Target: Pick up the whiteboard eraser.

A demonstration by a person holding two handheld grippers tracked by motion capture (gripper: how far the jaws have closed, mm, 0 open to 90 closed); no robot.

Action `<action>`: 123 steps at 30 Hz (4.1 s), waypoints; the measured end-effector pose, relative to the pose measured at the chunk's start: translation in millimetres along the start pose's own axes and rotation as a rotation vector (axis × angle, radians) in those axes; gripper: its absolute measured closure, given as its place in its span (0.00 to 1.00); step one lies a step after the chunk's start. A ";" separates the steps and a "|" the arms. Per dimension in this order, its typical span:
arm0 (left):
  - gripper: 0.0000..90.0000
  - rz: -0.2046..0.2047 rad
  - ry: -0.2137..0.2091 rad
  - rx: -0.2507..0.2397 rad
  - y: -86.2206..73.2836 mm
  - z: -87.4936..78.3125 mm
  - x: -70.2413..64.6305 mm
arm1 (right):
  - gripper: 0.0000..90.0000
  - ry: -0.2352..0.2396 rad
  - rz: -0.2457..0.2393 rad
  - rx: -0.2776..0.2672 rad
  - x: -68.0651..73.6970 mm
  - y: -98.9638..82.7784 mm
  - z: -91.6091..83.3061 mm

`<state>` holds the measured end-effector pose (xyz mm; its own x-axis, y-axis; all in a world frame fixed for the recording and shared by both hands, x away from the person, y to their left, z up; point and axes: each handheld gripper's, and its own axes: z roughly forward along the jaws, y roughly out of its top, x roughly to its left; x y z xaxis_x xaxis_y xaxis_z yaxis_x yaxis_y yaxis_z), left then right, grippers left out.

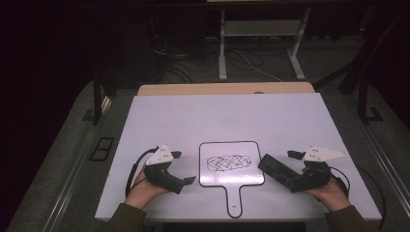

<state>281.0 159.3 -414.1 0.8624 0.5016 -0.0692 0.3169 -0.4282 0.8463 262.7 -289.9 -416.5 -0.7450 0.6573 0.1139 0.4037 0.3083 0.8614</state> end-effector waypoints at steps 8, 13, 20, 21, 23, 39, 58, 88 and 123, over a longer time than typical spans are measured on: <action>0.00 -0.002 -0.013 0.000 0.2 1.8 -1.3 | 0.01 0.003 0.002 0.002 -1.4 0.3 -1.6; 0.00 -0.002 -0.014 0.005 1.2 3.3 -2.2 | 0.01 0.011 0.005 0.017 -4.4 -0.7 -1.9; 0.00 0.004 -0.020 0.013 -2.9 2.4 -6.0 | 0.01 -0.015 -0.004 0.034 -5.5 2.6 -5.3; 0.00 0.005 -0.022 0.012 -3.6 2.4 -6.4 | 0.01 -0.014 -0.004 0.043 -6.0 3.7 -5.9; 0.00 0.006 -0.022 0.016 -4.2 2.2 -7.0 | 0.01 -0.017 -0.009 0.049 -6.4 4.1 -6.2; 0.00 0.010 -0.026 0.019 -4.5 5.1 -9.9 | 0.01 -0.046 -0.001 0.098 -17.5 10.8 -8.6; 0.00 0.003 -0.026 0.030 -6.1 5.8 -7.8 | 0.01 -0.034 -0.014 0.189 -26.9 15.7 4.7; 0.00 0.004 -0.032 0.041 -7.1 8.3 -9.3 | 0.17 -0.018 -0.062 0.382 -18.3 1.5 27.6; 0.00 0.015 -0.039 0.047 -6.6 7.9 -9.5 | 0.37 -0.045 -0.079 0.441 -13.9 -0.3 36.8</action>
<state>273.9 151.5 -423.3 0.8817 0.4653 -0.0778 0.3212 -0.4713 0.8214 292.5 -273.8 -436.6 -0.7624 0.6466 0.0263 0.5420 0.6158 0.5719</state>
